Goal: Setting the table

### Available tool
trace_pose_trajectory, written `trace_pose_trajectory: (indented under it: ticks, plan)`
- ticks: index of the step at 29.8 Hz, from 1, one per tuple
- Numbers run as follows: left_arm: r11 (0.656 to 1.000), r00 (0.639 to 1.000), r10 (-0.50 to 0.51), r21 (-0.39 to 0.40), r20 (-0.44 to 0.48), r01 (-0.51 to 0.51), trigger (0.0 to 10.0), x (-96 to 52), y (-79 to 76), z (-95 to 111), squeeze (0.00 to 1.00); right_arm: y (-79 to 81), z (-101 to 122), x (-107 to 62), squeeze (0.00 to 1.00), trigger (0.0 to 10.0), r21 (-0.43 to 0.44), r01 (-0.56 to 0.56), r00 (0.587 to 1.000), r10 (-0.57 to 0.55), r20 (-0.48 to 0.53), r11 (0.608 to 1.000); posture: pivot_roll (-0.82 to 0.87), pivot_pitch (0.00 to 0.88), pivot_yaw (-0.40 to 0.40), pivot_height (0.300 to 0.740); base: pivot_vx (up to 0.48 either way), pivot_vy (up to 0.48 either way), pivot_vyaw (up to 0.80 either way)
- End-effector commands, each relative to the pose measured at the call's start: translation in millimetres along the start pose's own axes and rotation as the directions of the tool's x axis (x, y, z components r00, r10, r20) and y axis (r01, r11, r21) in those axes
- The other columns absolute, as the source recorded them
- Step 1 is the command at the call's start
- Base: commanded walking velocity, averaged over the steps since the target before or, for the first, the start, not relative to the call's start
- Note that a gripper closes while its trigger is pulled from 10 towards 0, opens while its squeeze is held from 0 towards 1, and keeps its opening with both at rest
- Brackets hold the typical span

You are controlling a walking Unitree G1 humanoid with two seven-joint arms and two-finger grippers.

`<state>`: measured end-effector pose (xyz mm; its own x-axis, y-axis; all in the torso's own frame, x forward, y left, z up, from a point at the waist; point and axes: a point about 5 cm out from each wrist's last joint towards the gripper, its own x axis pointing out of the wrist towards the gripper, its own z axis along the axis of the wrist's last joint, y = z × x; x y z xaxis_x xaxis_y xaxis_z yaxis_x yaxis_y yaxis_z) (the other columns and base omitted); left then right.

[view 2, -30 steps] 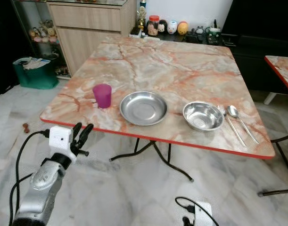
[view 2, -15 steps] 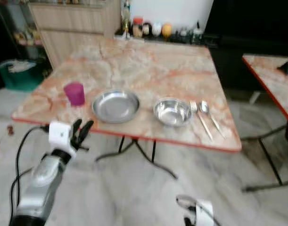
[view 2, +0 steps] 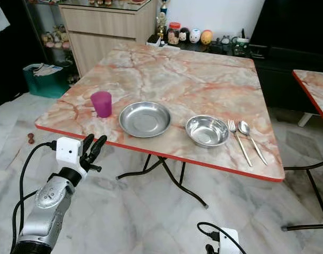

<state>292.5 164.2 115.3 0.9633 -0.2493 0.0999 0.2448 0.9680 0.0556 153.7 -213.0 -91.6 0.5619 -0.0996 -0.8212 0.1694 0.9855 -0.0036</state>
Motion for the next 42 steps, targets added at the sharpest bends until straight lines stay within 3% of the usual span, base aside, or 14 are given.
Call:
trace_pose_trajectory:
  ticks: [1, 11, 34, 42]
  plan:
    - [1.0, 1.0, -0.009, -0.009, -0.023, 0.009, 10.0, -0.1, -1.8, -4.0, 0.0, -2.2, 0.8, -0.3, 0.0, 10.0, 0.015, 0.009, 1.0, -0.01, 0.01, 1.0, 0.11, 0.0, -0.068, 0.74, 0.0, 0.0, 0.0]
    - [1.0, 1.0, -0.003, -0.004, -0.018, 0.003, 10.0, 0.9, 2.4, -2.1, 0.0, -2.2, -0.7, -0.4, 0.0, 10.0, 0.026, 0.008, 1.0, -0.008, 0.002, 1.0, 0.11, 0.0, -0.067, 0.74, 0.0, 0.0, -0.49]
    - [1.0, 1.0, -0.011, -0.01, -0.018, 0.011, 10.0, 4.5, -0.2, -0.1, 0.0, -1.7, 1.1, 0.0, 0.0, 10.0, 0.038, 0.016, 1.0, -0.017, 0.009, 0.999, 0.11, 0.0, -0.065, 0.74, 0.0, 0.0, -0.03]
    - [1.0, 1.0, -0.017, -0.011, -0.017, 0.017, 10.0, 5.3, -1.6, 0.4, 0.0, -1.7, 2.6, 0.2, 0.0, 10.0, 0.026, 0.015, 1.0, -0.015, 0.017, 1.0, 0.11, 0.0, -0.064, 0.74, 0.0, 0.465, -0.08]
